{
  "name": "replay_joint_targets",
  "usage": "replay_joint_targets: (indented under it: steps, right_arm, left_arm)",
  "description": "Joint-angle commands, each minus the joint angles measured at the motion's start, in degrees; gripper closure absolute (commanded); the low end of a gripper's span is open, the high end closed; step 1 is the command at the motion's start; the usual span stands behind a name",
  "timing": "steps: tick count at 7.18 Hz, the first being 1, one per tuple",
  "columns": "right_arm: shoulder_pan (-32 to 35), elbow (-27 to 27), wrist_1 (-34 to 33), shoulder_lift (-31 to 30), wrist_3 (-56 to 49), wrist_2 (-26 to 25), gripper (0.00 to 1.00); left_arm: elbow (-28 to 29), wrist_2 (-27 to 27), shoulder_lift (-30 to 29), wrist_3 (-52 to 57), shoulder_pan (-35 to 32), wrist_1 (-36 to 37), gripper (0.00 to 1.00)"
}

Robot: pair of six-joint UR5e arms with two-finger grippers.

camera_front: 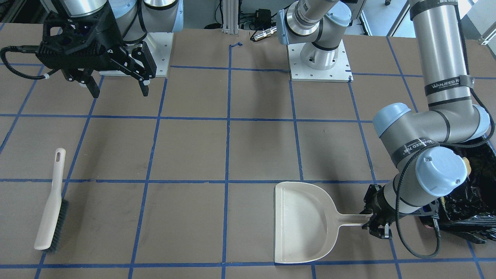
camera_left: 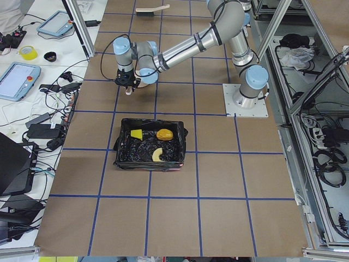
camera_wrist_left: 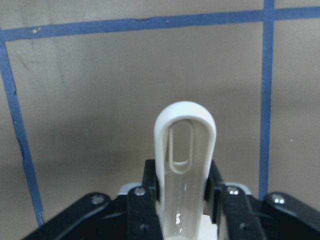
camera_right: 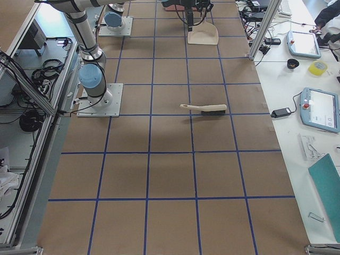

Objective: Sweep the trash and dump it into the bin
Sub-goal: 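Set the empty dustpan down on the table with the left gripper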

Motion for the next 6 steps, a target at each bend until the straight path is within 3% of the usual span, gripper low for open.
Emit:
replay_joint_targets:
  steps: [1, 3, 4, 5, 6]
  right_arm:
    - [0.0, 0.0, 0.0, 0.0, 0.4, 0.1, 0.00]
    - [0.0, 0.0, -0.2, 0.1, 0.6, 0.2, 0.00]
    - [0.0, 0.0, -0.8, 0.2, 0.6, 0.2, 0.00]
    - [0.0, 0.0, -1.0, 0.2, 0.6, 0.3, 0.00]
    - [0.0, 0.0, -1.0, 0.5, 0.6, 0.2, 0.00]
  left_arm:
    - [-0.1, 0.2, 0.6, 3.1, -0.3, 0.1, 0.53]
    - [0.1, 3.0, 0.7, 3.2, -0.3, 0.2, 0.43]
    - [0.7, 3.4, 1.6, 3.8, -0.2, -0.1, 0.42]
    - [1.3, 3.4, 3.1, 10.4, -0.2, -0.2, 0.41]
    - [2.8, 3.6, 4.5, 28.3, -0.1, 1.0, 0.30]
